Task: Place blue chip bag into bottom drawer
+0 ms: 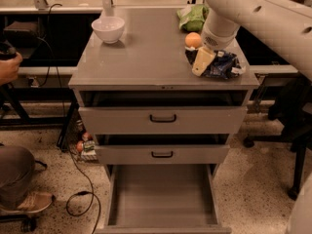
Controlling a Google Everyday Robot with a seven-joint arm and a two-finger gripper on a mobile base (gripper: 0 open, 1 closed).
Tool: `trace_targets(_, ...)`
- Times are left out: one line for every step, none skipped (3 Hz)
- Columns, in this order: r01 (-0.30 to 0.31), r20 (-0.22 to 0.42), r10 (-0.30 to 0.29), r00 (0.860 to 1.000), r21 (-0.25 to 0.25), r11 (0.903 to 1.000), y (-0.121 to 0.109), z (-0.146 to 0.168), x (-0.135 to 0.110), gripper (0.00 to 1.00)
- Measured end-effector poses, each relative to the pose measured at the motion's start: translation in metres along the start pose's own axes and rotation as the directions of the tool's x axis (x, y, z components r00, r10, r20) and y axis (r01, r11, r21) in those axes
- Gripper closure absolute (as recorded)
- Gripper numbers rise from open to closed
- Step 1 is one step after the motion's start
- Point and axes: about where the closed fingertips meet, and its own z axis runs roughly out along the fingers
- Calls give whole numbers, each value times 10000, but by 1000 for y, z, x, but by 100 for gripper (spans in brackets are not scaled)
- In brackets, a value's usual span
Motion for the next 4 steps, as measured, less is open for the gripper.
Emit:
trace_targets(-227, 130, 232, 9996, -379, 9990, 3, 12, 12, 42)
trace_targets(-436, 1771, 652, 9820, -1234, 9914, 8, -1, 19, 73)
trace_targets(-59, 3611, 669, 9301, -1676, 9858, 14, -44, 25, 95)
trace_targets(811, 5092, 340, 8600, -2021, 9760, 40, -112, 38, 100)
